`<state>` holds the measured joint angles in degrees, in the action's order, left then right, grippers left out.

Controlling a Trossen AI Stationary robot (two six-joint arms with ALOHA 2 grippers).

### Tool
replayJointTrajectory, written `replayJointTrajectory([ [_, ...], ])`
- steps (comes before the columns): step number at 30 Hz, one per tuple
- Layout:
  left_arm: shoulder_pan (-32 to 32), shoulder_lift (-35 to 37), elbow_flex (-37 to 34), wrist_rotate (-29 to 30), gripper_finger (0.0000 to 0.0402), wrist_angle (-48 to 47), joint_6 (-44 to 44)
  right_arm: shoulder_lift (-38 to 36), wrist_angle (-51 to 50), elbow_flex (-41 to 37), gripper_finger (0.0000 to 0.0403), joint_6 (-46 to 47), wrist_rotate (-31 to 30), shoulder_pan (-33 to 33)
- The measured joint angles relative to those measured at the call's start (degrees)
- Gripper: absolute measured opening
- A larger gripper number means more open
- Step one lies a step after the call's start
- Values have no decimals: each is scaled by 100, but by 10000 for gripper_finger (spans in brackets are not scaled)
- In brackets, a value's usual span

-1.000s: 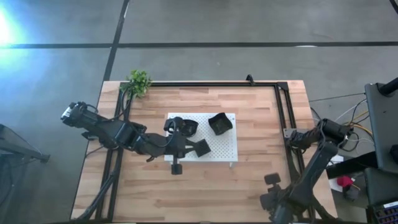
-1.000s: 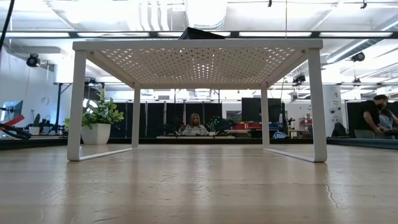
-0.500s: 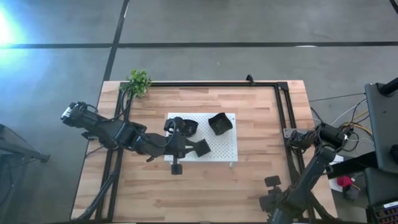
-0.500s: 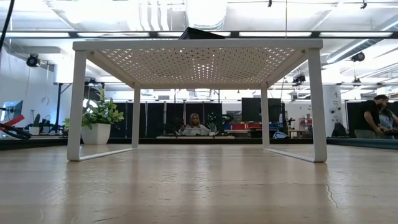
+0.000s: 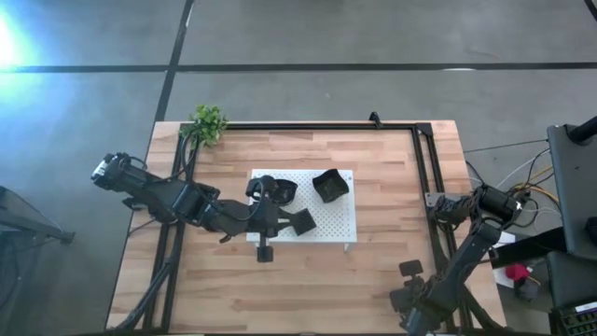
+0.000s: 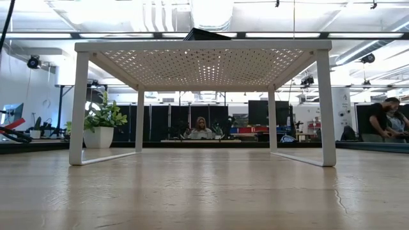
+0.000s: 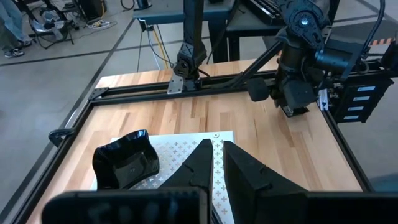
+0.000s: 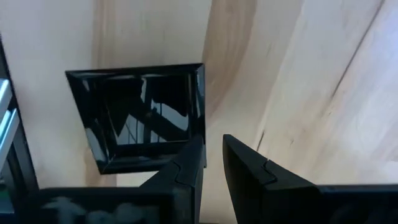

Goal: Pick & Place Mini shaped plates
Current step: Stack the black square plate on top of the black square plate on the shelf

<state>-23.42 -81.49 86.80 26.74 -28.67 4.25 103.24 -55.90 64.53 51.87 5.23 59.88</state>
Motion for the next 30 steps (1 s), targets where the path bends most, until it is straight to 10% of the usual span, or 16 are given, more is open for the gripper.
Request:
replayJointTrajectory([
  [30, 0, 0, 0, 11, 33, 76, 4, -9, 376, -164, 57, -129, -61, -2],
])
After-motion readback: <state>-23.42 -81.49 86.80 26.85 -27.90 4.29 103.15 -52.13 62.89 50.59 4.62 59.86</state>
